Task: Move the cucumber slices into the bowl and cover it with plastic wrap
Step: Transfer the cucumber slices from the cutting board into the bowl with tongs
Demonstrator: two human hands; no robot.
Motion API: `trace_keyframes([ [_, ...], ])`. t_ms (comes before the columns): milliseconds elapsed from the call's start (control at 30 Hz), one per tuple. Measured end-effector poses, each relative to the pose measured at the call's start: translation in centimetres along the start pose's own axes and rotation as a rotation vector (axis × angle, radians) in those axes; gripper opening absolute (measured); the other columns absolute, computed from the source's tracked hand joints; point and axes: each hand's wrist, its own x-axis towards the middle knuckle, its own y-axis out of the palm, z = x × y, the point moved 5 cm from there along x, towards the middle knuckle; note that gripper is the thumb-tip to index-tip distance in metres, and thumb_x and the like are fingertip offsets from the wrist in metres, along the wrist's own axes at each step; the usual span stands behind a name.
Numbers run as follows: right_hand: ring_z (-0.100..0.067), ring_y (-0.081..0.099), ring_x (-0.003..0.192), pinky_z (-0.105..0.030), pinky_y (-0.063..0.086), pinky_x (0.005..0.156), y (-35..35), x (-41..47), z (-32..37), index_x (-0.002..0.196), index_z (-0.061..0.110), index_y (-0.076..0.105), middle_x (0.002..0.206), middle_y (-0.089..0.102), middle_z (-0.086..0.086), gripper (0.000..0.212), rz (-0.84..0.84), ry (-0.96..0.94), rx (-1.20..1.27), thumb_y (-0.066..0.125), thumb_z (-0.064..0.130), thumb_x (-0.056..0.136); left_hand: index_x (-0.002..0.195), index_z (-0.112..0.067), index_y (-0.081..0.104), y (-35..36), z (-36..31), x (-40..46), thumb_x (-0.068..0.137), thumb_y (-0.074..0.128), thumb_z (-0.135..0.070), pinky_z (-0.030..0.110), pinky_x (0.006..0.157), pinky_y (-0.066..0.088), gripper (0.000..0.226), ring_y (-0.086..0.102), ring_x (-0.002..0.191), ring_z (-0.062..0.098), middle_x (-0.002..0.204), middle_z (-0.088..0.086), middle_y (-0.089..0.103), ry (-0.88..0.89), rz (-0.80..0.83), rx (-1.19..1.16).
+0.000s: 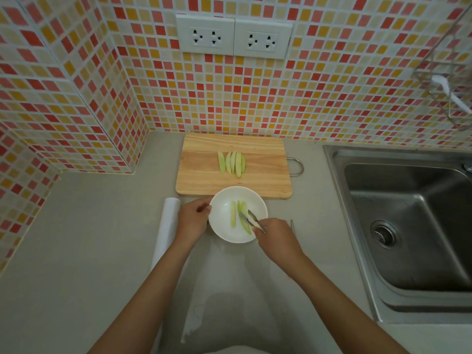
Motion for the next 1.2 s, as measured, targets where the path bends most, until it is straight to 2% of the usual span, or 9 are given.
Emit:
trace_keyframes([
  [67,-0.029,0.062,0.083,-0.032,0.045,0.068,-1.1,0.4,0.6,0.091,0.003,0.067,0.085,0.067,-0.014,0.028,-0.030,-0.032,0.002,0.049,0.024,0.093,0.116,-0.009,0.070,0.0,0.0,0.0,0.093,0.049,0.000,0.048,0.098,0.050,0.033,0.065,0.107,0.026,0.113,0.009,0.072,0.003,-0.002,-0.003],
  [200,-0.022,0.046,0.062,-0.026,0.027,0.046,-3.8,3.4,1.9,0.058,0.015,0.051,0.054,0.042,0.002,0.034,-0.094,-0.042,0.094,0.052,0.022,0.091,0.117,-0.009,0.070,-0.1,0.0,0.0,0.093,0.049,0.000,0.047,0.098,0.050,0.033,0.065,0.107,0.024,0.114,0.007,0.071,0.017,0.005,-0.008],
  [533,-0.027,0.051,0.070,-0.028,0.033,0.057,-3.3,13.6,2.9,0.079,0.001,0.061,0.075,0.055,-0.010,0.020,-0.156,0.087,0.083,0.051,0.014,0.092,0.114,-0.012,0.072,0.0,0.6,0.4,0.093,0.051,-0.001,0.047,0.096,0.052,0.032,0.066,0.104,0.022,0.109,0.004,0.073,0.011,-0.003,-0.025],
  [733,-0.028,0.047,0.066,-0.028,0.021,0.042,-2.4,14.6,2.7,0.053,0.010,0.039,0.056,0.041,-0.003,0.035,-0.134,0.100,0.064,0.047,0.000,0.086,0.115,-0.012,0.071,0.0,0.8,0.6,0.093,0.051,-0.001,0.047,0.096,0.052,0.032,0.066,0.104,0.021,0.109,0.004,0.073,0.012,0.004,-0.034],
  [867,-0.025,0.045,0.063,-0.028,0.023,0.044,-3.2,13.0,2.7,0.054,0.005,0.045,0.055,0.042,-0.004,0.036,-0.160,0.078,0.166,0.048,0.004,0.090,0.114,-0.012,0.071,0.0,0.8,0.6,0.092,0.051,0.000,0.043,0.096,0.052,0.032,0.066,0.102,0.018,0.106,0.000,0.072,0.022,-0.006,-0.027],
  [967,-0.022,0.047,0.055,-0.026,0.035,0.053,-3.8,10.1,2.6,0.074,-0.010,0.063,0.059,0.051,-0.011,0.029,-0.170,0.037,0.372,0.048,0.008,0.091,0.115,-0.011,0.071,0.0,0.8,0.7,0.092,0.050,0.000,0.042,0.097,0.052,0.033,0.066,0.103,0.019,0.108,0.003,0.073,0.021,-0.007,-0.021],
  [1033,-0.016,0.045,0.043,-0.021,0.037,0.045,-3.9,7.4,2.1,0.076,-0.004,0.067,0.052,0.051,-0.006,0.028,-0.143,0.041,0.476,0.049,0.011,0.090,0.115,-0.010,0.071,0.0,0.8,0.7,0.092,0.050,0.001,0.042,0.097,0.051,0.033,0.065,0.104,0.020,0.111,0.005,0.072,0.017,-0.006,-0.021],
  [1100,-0.009,0.043,0.035,-0.015,0.034,0.036,-3.4,4.5,1.4,0.073,0.001,0.068,0.046,0.050,0.000,0.026,-0.088,0.047,0.481,0.051,0.013,0.089,0.115,-0.010,0.071,0.0,0.7,0.6,0.093,0.050,0.001,0.042,0.098,0.051,0.033,0.065,0.105,0.020,0.112,0.005,0.072,0.016,-0.005,-0.028],
  [1200,-0.012,0.042,0.040,-0.022,0.036,0.047,-1.6,1.4,0.6,0.077,-0.006,0.066,0.055,0.048,-0.009,0.027,-0.006,0.046,0.364,0.051,0.013,0.090,0.116,-0.009,0.070,0.0,0.7,0.6,0.092,0.050,0.001,0.042,0.099,0.050,0.033,0.065,0.107,0.020,0.113,0.005,0.072,0.023,-0.004,-0.026],
])
